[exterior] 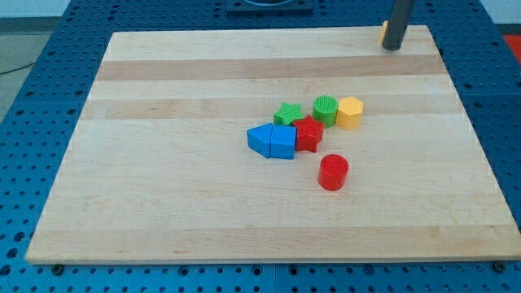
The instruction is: Move the yellow hexagon to the bottom of the yellow heart
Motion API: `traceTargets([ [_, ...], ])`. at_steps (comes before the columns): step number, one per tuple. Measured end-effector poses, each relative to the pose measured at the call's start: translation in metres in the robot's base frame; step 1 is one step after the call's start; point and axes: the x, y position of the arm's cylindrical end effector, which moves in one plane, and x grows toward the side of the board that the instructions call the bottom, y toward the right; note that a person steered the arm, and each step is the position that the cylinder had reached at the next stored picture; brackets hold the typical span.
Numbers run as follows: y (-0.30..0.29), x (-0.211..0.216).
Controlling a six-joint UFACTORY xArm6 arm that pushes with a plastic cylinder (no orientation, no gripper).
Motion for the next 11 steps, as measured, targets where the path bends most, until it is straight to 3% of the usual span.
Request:
traceTargets([
  [2,-0.013,0.061],
  [4,-0.016,0.185],
  [6,-0.116,0.195],
  [7,-0.136,0.194],
  [10,-0.054,0.167],
  [11,-0.051,0.144],
])
